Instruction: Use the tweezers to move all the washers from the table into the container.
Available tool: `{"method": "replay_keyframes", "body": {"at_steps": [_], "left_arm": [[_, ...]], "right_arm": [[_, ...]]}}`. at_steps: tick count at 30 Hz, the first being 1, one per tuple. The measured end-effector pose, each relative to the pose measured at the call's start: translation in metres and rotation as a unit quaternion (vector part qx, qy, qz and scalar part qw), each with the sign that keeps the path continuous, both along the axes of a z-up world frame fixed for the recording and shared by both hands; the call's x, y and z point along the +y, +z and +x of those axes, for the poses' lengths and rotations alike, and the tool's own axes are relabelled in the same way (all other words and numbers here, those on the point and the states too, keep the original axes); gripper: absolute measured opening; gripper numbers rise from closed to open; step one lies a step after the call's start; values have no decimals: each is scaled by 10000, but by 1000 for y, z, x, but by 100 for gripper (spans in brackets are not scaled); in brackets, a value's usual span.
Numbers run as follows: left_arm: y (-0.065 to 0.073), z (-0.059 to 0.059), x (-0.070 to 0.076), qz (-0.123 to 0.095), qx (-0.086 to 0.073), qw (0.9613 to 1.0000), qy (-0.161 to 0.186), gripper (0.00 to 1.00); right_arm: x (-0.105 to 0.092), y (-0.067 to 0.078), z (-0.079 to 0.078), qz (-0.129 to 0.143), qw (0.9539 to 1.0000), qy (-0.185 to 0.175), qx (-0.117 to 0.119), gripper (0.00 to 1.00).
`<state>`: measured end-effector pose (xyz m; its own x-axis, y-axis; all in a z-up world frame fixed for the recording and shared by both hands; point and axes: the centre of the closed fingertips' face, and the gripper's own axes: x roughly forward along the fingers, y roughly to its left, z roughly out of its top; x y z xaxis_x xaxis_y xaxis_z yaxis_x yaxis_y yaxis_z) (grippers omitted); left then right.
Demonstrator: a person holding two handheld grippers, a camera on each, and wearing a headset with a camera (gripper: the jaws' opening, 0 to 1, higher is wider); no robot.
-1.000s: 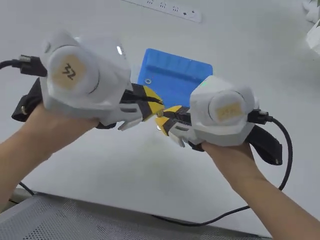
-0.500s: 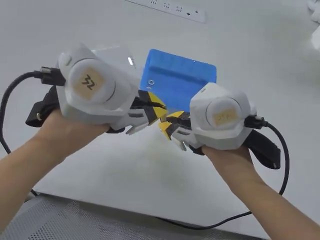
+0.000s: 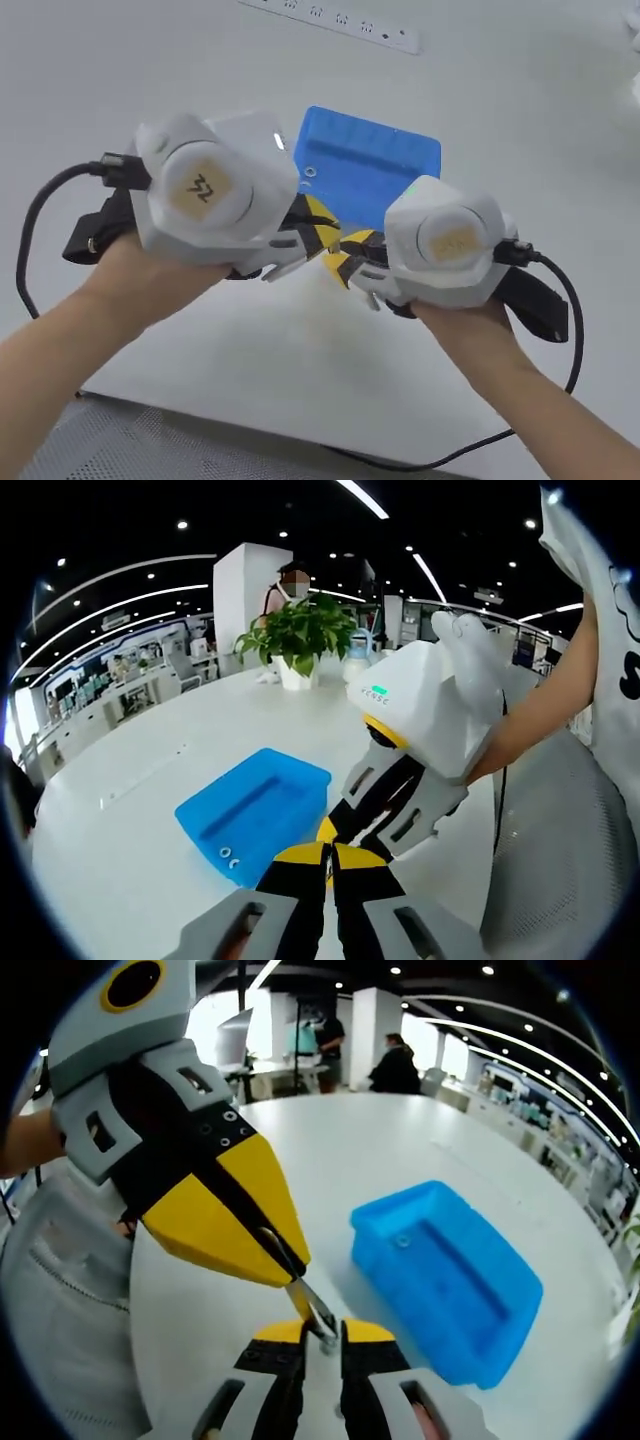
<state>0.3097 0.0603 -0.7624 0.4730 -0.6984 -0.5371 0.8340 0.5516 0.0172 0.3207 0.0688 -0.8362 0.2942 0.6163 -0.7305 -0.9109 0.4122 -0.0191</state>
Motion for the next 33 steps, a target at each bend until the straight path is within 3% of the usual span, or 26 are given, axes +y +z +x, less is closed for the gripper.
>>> {"method": "replay_keyframes", "body": {"at_steps": [6, 10, 17, 25, 33], "left_arm": [[0, -2, -2, 58, 23, 9999, -109, 0], [0, -4, -4, 48, 15, 9999, -145, 0], [0, -2, -12, 201, -89, 9994, -279, 0], [13, -3, -16, 46, -109, 9997, -218, 0], [42, 6, -16, 45, -413, 9988, -259, 0]], "right_arm": [[3, -7, -2, -121, 9994, 337, -17, 7], [1, -10, -2, -74, 9997, 227, 65, 7], [-1, -9, -2, -231, 9995, 195, -128, 5], [-2, 6, -9, -231, 9992, 228, -244, 4], [1, 36, 3, -91, 9985, 166, -506, 3]]}}
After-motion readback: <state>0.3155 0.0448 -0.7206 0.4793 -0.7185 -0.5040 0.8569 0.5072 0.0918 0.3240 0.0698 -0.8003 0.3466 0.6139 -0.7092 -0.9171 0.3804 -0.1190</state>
